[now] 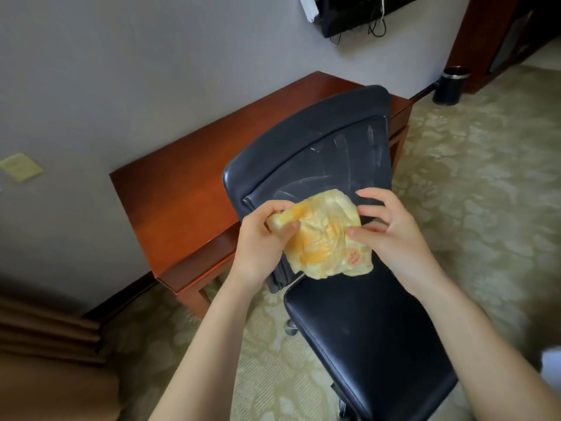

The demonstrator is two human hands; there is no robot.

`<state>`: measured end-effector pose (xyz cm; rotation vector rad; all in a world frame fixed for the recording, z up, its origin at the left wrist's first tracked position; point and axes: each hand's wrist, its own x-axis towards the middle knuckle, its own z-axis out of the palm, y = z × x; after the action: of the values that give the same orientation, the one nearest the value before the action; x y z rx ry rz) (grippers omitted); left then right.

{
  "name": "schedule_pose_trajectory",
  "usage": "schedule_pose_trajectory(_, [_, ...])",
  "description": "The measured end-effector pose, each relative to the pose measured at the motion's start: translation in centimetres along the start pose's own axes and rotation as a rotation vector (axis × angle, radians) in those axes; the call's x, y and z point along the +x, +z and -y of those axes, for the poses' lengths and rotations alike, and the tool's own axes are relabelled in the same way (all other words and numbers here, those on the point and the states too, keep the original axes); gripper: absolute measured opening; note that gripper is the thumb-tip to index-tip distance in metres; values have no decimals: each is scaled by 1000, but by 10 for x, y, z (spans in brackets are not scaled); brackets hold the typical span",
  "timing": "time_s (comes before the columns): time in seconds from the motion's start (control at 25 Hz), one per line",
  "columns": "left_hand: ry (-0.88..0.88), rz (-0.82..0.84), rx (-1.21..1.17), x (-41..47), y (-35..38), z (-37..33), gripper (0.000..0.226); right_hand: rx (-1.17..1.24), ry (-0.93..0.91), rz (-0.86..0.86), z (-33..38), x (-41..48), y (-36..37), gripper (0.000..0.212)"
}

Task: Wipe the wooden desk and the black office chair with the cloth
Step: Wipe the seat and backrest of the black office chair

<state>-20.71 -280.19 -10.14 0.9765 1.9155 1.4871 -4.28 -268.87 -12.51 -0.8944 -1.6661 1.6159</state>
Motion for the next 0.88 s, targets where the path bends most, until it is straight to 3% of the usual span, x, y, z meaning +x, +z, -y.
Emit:
schedule_pose_trajectory(0.08, [31, -8, -11, -2, 2, -13, 19, 238, 171, 36, 3, 1, -7, 57])
schedule_pose_trajectory(0.16, [78, -54, 7, -5, 3, -20, 23, 456, 305, 210, 5, 0, -14, 51])
schedule_pose_trajectory(0.28, [114, -178, 92, -5, 9, -23, 27, 520, 301, 396, 11, 5, -22, 47])
schedule_pose_trajectory(0.36, [112, -256, 218, -6, 19, -18, 29, 558, 260, 402, 11, 11, -23, 48])
schedule_pose_trajectory(0.48, [115, -312, 323, -10, 39, -11, 36, 579, 223, 261, 3, 19, -18, 46])
schedule_pose_trajectory(0.56, [94, -196, 277, -13, 52, -7, 33, 625, 241, 178, -8, 19, -8, 48])
schedule_pose_trajectory(0.68, [2, 123, 37, -9, 62, -10, 29, 733, 191, 211, -15, 20, 17, 44])
schedule_pose_trajectory(0.88, [-53, 233, -177, 25, 38, 1, 28, 543, 95, 113, -28, 42, 58, 45])
